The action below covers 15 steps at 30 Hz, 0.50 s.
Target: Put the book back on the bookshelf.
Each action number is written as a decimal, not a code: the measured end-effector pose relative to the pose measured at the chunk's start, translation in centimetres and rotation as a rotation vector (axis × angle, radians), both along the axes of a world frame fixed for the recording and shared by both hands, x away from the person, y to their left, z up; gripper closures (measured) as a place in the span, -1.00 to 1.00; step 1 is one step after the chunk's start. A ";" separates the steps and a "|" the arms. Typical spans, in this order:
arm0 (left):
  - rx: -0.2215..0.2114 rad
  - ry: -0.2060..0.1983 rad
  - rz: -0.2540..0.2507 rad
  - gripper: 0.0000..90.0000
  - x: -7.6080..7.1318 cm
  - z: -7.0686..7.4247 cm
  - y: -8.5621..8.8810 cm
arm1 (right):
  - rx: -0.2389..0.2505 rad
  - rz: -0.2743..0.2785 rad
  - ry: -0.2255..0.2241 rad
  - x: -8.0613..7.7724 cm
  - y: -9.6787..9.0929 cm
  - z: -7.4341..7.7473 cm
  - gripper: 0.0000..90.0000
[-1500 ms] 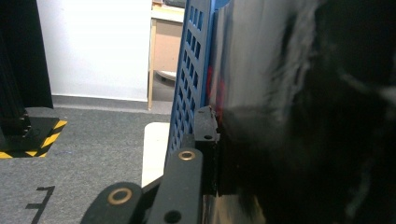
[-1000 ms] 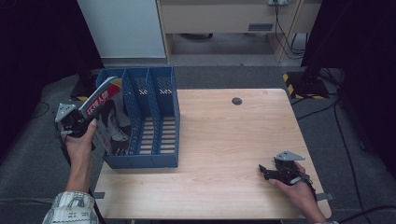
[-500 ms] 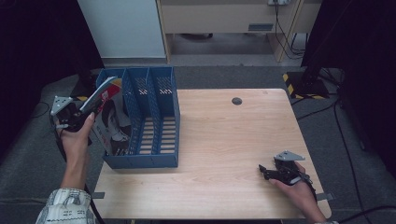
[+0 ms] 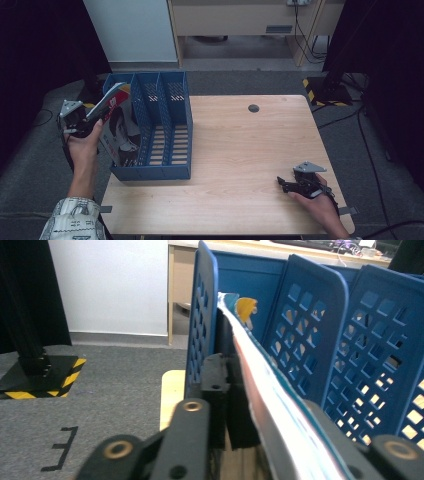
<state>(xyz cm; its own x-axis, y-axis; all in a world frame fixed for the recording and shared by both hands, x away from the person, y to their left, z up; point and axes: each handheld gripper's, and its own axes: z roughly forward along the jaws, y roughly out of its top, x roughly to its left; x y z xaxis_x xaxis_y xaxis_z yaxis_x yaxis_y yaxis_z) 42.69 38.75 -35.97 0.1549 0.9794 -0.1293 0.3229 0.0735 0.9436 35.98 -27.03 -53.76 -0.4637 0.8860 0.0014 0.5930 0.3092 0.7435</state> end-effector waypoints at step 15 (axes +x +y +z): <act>-0.025 -0.066 0.002 0.93 -1.2 -0.1 0.5 | 0.000 0.000 0.000 0.0 0.0 0.0 -0.47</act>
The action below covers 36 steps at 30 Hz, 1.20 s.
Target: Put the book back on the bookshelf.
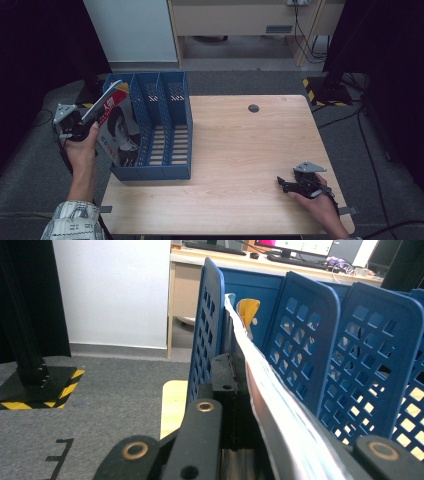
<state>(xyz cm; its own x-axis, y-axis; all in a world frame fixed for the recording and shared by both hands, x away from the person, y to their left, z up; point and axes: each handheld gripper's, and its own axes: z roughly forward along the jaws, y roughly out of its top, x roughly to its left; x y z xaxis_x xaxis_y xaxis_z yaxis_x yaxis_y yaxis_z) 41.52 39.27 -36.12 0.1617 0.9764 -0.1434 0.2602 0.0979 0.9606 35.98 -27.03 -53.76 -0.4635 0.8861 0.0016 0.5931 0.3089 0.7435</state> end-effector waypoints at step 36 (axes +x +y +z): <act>-0.032 -0.138 0.033 0.93 0.2 -0.4 -0.5 | 0.000 0.001 0.000 0.0 0.0 0.0 -0.47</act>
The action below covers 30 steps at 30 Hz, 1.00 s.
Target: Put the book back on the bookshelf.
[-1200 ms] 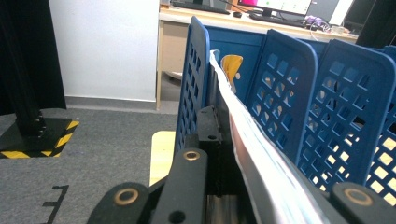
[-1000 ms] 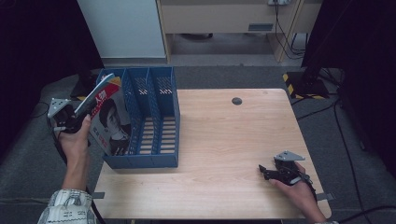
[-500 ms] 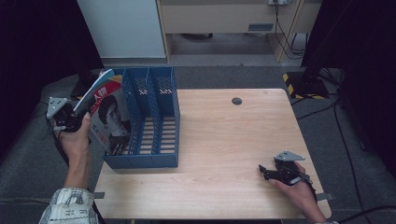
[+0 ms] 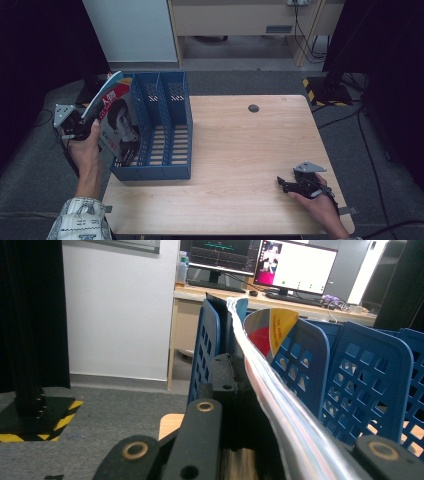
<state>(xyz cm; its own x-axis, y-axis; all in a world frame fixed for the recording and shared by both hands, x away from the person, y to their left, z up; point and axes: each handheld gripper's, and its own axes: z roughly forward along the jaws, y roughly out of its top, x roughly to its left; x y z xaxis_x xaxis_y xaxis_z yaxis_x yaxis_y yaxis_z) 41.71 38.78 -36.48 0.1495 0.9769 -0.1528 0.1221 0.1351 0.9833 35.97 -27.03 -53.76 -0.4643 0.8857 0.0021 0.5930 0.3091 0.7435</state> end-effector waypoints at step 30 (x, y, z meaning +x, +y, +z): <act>0.118 0.040 -0.025 0.04 -0.2 2.7 -0.1 | -0.002 0.002 0.002 0.0 0.0 0.0 -0.47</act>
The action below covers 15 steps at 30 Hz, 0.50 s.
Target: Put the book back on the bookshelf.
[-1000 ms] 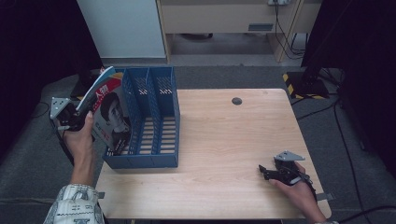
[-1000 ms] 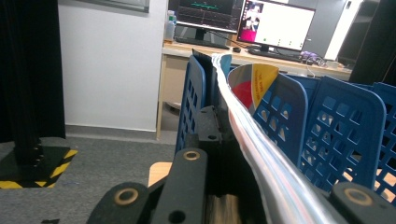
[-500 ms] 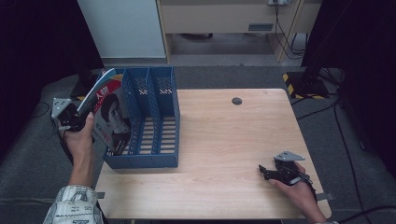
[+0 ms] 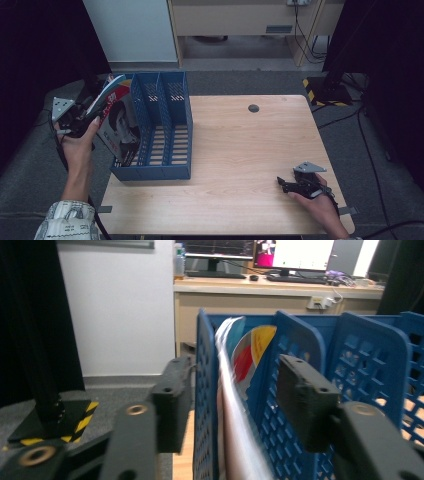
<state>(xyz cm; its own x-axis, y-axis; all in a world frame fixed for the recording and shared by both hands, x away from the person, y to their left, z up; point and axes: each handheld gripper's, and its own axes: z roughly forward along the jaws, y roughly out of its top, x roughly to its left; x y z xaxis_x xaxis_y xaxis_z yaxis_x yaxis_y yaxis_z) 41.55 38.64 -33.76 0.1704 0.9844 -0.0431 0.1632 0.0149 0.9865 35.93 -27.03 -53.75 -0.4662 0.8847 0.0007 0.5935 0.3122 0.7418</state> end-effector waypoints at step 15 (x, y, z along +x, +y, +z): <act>0.035 0.032 -0.117 -0.52 0.1 2.7 -1.9 | 0.000 0.000 0.000 0.0 0.0 0.0 -0.47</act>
<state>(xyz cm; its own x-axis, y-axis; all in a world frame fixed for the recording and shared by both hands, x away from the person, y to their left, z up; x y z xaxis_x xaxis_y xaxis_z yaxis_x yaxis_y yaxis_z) 41.69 36.77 -31.05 0.2834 0.9589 -0.0161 0.1935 -0.0408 0.9803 35.93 -27.03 -53.75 -0.4664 0.8846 0.0005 0.5934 0.3125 0.7418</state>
